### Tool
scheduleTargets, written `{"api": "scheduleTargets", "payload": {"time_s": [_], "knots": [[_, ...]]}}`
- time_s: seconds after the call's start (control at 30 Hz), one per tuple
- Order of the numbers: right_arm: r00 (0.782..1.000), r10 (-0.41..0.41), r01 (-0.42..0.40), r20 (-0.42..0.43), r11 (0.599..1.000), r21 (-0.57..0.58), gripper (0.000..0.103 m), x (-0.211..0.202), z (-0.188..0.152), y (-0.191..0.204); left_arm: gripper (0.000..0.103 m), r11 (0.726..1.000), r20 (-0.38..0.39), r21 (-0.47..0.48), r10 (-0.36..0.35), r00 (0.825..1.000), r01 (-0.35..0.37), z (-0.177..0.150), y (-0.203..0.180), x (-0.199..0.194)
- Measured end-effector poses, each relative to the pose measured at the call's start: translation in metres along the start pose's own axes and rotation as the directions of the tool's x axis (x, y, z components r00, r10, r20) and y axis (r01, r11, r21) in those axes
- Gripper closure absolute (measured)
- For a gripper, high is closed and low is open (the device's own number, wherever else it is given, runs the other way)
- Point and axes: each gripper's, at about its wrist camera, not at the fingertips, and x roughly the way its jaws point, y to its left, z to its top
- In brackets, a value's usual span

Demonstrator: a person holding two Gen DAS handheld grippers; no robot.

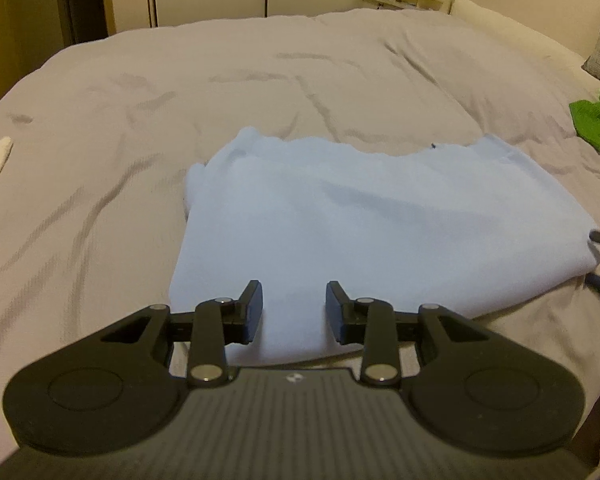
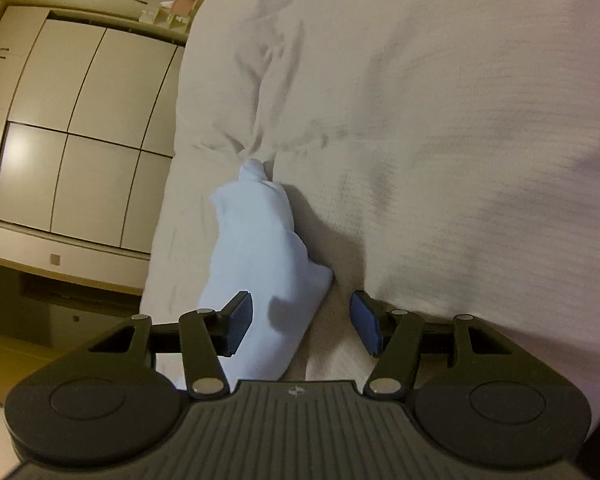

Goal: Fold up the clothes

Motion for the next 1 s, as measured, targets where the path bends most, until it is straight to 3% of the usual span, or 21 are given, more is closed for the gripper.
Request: {"api": "scheduleTargets", "payload": {"time_s": [0.13,0.23,0.3,0.37,0.43,0.5,0.53,0.63,0.7,0.77,0.87,0.93,1.0], "knots": [[1.0,-0.005,0.005,-0.002,0.999,0.034,0.047,0.014,0.005,0.001,0.071,1.0,-0.024,-0.026,-0.004,1.0,0.003,-0.004,0.007,0.008],[1.0,-0.015,0.016,-0.017,0.999,0.047,0.056,0.02,0.005,0.001,0.071,0.999,-0.027,-0.03,-0.011,1.0,0.01,-0.007,0.01,0.008],[1.0,-0.025,0.025,-0.015,0.999,0.033,0.074,0.022,0.006,0.005,0.071,0.999,-0.022,-0.031,-0.02,1.0,0.019,-0.007,0.012,0.007],[0.999,-0.036,0.037,0.009,0.999,-0.031,0.08,0.022,0.005,0.014,0.071,0.999,-0.019,-0.035,-0.024,1.0,0.024,-0.006,0.016,0.005],[0.993,-0.1,0.113,0.064,0.967,-0.228,0.083,0.02,-0.003,0.037,0.071,0.999,-0.015,-0.042,-0.028,0.999,0.028,-0.006,0.021,0.003],[0.977,-0.148,0.203,0.154,0.868,-0.454,0.085,0.018,-0.021,0.068,0.071,0.997,-0.009,-0.061,-0.049,0.999,0.049,-0.006,0.028,-0.001],[0.968,-0.15,0.239,0.202,0.798,-0.553,0.086,0.018,-0.033,0.085,0.072,0.995,-0.005,-0.074,-0.063,0.998,0.062,-0.006,0.031,-0.003],[0.949,-0.097,0.297,0.299,0.589,-0.751,0.086,0.016,-0.073,0.127,0.073,0.99,0.007,-0.103,-0.094,0.996,0.095,-0.007,0.042,-0.009],[0.95,-0.029,0.291,0.31,0.436,-0.852,0.087,0.019,-0.109,0.153,0.074,0.982,0.011,-0.137,-0.129,0.992,0.13,-0.009,0.051,-0.012],[0.955,0.043,0.273,0.293,0.259,-0.927,0.087,0.024,-0.15,0.177,0.075,0.973,0.017,-0.168,-0.16,0.987,0.16,-0.011,0.058,-0.015],[0.976,0.12,0.187,0.183,-0.027,-0.982,0.087,0.033,-0.223,0.192,0.075,0.958,0.024,-0.214,-0.19,0.982,0.19,-0.016,0.068,-0.018],[0.99,0.101,0.116,0.097,-0.206,-0.972,0.087,0.046,-0.272,0.188,0.075,0.943,0.029,-0.258,-0.209,0.978,0.209,-0.02,0.076,-0.019],[0.998,0.039,0.054,0.043,-0.342,-0.938,0.081,0.062,-0.314,0.176,0.075,0.924,0.031,-0.303,-0.233,0.972,0.232,-0.024,0.084,-0.019]]}}
